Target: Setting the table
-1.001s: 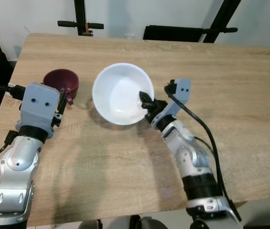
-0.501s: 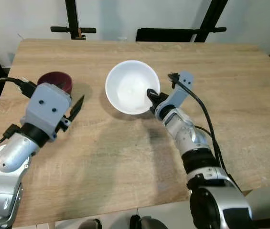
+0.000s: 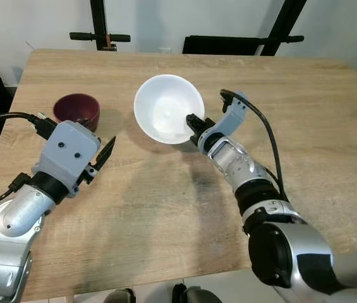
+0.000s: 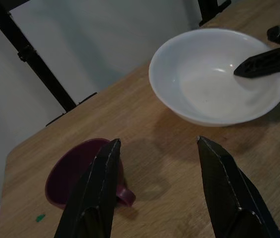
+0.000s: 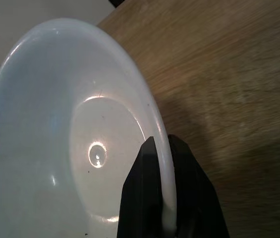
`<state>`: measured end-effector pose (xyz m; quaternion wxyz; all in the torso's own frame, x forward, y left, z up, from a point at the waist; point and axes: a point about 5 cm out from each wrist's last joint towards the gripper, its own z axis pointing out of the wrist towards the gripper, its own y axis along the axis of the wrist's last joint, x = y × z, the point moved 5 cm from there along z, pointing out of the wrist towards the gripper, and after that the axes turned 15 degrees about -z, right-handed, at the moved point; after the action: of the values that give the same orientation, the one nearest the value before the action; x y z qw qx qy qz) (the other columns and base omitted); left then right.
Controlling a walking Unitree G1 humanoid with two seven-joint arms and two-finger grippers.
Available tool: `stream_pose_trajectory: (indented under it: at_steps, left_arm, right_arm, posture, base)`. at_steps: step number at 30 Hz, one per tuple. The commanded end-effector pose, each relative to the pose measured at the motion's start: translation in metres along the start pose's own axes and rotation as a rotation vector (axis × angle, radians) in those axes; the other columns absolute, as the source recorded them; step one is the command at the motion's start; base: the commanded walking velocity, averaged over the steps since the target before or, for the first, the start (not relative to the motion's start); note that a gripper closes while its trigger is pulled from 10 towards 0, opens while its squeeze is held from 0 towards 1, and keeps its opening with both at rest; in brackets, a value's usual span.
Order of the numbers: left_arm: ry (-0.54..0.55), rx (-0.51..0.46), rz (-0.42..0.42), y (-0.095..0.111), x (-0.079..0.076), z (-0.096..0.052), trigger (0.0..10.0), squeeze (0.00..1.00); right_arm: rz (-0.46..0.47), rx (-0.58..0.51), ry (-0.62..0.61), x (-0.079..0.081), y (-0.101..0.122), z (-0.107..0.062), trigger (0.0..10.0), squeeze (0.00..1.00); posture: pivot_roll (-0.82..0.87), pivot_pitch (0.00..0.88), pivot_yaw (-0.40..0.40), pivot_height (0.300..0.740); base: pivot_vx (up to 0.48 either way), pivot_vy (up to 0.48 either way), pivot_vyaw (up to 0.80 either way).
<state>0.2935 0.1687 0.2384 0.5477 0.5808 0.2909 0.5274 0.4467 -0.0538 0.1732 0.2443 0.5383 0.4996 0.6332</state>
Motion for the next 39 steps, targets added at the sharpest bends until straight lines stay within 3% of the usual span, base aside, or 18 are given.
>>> stream_pose_trajectory:
  at_steps: [1, 8, 9, 10, 12, 13, 23, 24, 28, 31, 32, 34, 38, 39]
  left_arm:
    - [-0.001, 0.014, -0.003, -0.003, -0.003, -0.001, 10.0, 0.04]
    - [0.0, 0.013, -0.006, -0.004, -0.006, 0.001, 10.0, 0.04]
    - [0.001, 0.013, -0.007, -0.004, -0.006, 0.001, 10.0, 0.04]
    - [0.004, 0.012, -0.008, -0.004, -0.005, 0.001, 10.0, 0.04]
    - [0.005, 0.012, -0.009, -0.004, -0.005, 0.002, 10.0, 0.04]
    - [0.006, 0.012, -0.009, -0.004, -0.005, 0.002, 10.0, 0.04]
    - [0.009, 0.012, -0.016, -0.006, -0.008, 0.002, 10.0, 0.04]
    - [0.008, 0.011, -0.017, -0.006, -0.008, 0.003, 10.0, 0.04]
    - [0.006, 0.012, -0.021, -0.007, -0.009, 0.003, 10.0, 0.04]
    - [0.021, 0.01, -0.039, -0.008, -0.007, 0.006, 10.0, 0.04]
    - [0.021, 0.01, -0.039, -0.008, -0.007, 0.006, 10.0, 0.04]
    - [0.039, 0.007, -0.067, -0.009, -0.006, 0.009, 10.0, 0.05]
    - [0.09, 0.014, -0.119, -0.013, -0.003, 0.013, 10.0, 0.05]
    - [0.09, 0.014, -0.119, -0.013, -0.003, 0.013, 10.0, 0.05]
  right_arm:
    - [-0.001, 0.021, 0.036, 0.006, -0.005, 0.001, 10.0, 0.0]
    - [-0.014, 0.06, 0.093, 0.014, -0.017, 0.001, 10.0, 0.0]
    - [-0.015, 0.063, 0.094, 0.015, -0.019, 0.0, 10.0, 0.36]
    - [-0.018, 0.065, 0.096, 0.015, -0.02, 0.001, 10.0, 0.87]
    - [-0.019, 0.064, 0.098, 0.015, -0.02, 0.001, 10.0, 0.87]
    - [-0.019, 0.062, 0.104, 0.016, -0.02, 0.001, 10.0, 1.0]
    - [-0.003, -0.037, 0.142, 0.018, 0.001, -0.001, 10.0, 1.0]
    - [-0.014, -0.058, 0.146, 0.017, 0.005, -0.002, 10.0, 0.0]
    - [-0.048, -0.105, 0.158, 0.017, 0.015, -0.007, 10.0, 0.0]
    - [-0.175, -0.193, 0.15, 0.013, 0.027, -0.025, 10.0, 0.0]
    - [-0.175, -0.193, 0.15, 0.013, 0.027, -0.025, 10.0, 0.0]
    - [-0.257, -0.258, 0.13, 0.01, 0.033, -0.039, 10.0, 0.0]
    - [-0.332, -0.383, 0.081, 0.006, 0.045, -0.069, 10.0, 0.0]
    - [-0.332, -0.383, 0.081, 0.006, 0.045, -0.069, 10.0, 0.0]
  posture:
    - [0.07, 0.081, -0.054, 0.74]
    - [0.06, 0.076, -0.055, 0.74]
    - [0.06, 0.076, -0.055, 0.74]
    - [0.06, 0.074, -0.056, 0.74]
    - [0.06, 0.074, -0.056, 0.74]
    - [0.06, 0.074, -0.056, 0.74]
    - [0.05, 0.069, -0.055, 0.74]
    - [0.05, 0.069, -0.054, 0.74]
    - [0.04, 0.07, -0.05, 0.74]
    - [0.03, 0.072, -0.044, 0.74]
    - [0.03, 0.072, -0.044, 0.74]
    - [0.03, 0.072, -0.043, 0.74]
    - [0.02, 0.071, -0.031, 0.74]
    - [0.02, 0.071, -0.031, 0.74]
  base:
    - [0.0, 0.0, 0.0]
    - [0.0, 0.0, 0.0]
    - [0.0, 0.0, 0.0]
    - [0.0, 0.0, 0.0]
    - [0.0, 0.0, 0.0]
    - [0.0, 0.0, 0.0]
    - [0.0, 0.0, 0.0]
    - [0.0, 0.0, 0.0]
    - [0.0, 0.0, 0.0]
    - [0.0, 0.0, 0.0]
    - [0.0, 0.0, 0.0]
    - [0.0, 0.0, 0.0]
    - [0.0, 0.0, 0.0]
    - [0.0, 0.0, 0.0]
